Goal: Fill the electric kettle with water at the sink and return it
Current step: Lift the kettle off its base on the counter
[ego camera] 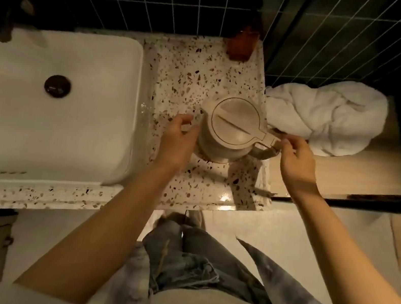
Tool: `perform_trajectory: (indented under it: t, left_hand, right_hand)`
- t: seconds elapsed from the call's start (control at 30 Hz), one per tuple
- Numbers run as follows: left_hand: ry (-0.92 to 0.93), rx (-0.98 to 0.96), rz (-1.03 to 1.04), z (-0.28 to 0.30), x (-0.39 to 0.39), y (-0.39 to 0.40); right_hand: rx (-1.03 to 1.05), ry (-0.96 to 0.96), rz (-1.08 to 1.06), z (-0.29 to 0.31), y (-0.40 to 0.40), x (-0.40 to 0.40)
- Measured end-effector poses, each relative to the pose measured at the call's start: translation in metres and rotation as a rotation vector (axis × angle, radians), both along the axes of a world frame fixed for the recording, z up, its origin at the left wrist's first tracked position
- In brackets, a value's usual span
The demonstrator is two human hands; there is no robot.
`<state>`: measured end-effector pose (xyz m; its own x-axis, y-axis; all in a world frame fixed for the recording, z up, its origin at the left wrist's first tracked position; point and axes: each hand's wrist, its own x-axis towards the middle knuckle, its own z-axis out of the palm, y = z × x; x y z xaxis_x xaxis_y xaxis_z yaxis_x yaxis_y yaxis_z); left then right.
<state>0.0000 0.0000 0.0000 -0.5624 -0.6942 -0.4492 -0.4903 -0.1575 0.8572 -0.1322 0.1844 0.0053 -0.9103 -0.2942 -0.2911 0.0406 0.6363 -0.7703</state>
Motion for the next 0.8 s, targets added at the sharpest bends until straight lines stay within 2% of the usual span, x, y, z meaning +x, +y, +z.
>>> perform_trajectory:
  t: [0.1, 0.2, 0.27, 0.43, 0.6, 0.8]
  left_hand:
    - [-0.02, 0.178, -0.096, -0.005, -0.022, -0.011]
    - [-0.002, 0.317, -0.244, -0.009, -0.034, -0.017]
    - [0.022, 0.355, -0.292, -0.014, -0.039, -0.021]
    - [0.024, 0.432, -0.339, -0.028, -0.048, -0.035]
    - [0.068, 0.463, -0.432, -0.037, -0.053, -0.044]
    - [0.101, 0.54, -0.384, -0.037, -0.053, -0.041]
  right_hand:
    - [-0.008, -0.009, 0.05, -0.002, -0.01, -0.006]
    - [-0.017, -0.148, 0.032, -0.007, -0.015, -0.006]
    - [-0.074, -0.162, 0.008, -0.009, -0.017, -0.006]
    - [-0.067, -0.102, 0.023, -0.016, -0.016, -0.007]
    - [-0.112, -0.159, -0.007, -0.019, -0.017, -0.007]
    - [-0.057, -0.237, -0.002, -0.016, -0.018, -0.014]
